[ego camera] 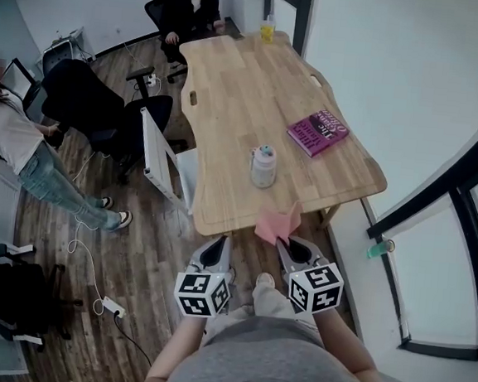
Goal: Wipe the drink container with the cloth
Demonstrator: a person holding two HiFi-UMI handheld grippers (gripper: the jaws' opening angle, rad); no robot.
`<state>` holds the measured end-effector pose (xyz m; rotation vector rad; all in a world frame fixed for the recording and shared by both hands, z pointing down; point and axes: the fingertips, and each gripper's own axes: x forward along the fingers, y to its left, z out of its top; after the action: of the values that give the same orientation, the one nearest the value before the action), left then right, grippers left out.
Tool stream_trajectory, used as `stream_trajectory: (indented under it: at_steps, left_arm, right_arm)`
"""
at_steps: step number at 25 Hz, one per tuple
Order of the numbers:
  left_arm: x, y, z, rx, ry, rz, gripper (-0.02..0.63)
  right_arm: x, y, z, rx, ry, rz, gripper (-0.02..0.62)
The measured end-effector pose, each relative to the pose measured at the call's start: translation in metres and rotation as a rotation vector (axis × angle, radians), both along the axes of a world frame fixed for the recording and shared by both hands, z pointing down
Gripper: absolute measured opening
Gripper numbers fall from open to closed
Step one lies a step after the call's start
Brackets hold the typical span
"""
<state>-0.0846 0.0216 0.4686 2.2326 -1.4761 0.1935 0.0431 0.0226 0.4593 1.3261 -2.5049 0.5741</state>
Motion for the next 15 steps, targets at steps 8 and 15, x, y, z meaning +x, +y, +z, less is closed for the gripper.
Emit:
stream_trajectory:
  at_steps: [8,15]
  left_arm:
    - [-0.0008,0.0066,-0.0008,0.004,-0.001,0.012,0.0]
    - [-0.0049,0.0091,0.0004,0.001,-0.002,0.012,0.0]
  right_arm:
    - [-0.0044,0.0067,-0.0042,0.024,0.002,0.0,0.026]
    - [-0.0071,0.0104,-0.0042,0.021,-0.003,-0.001,0.027]
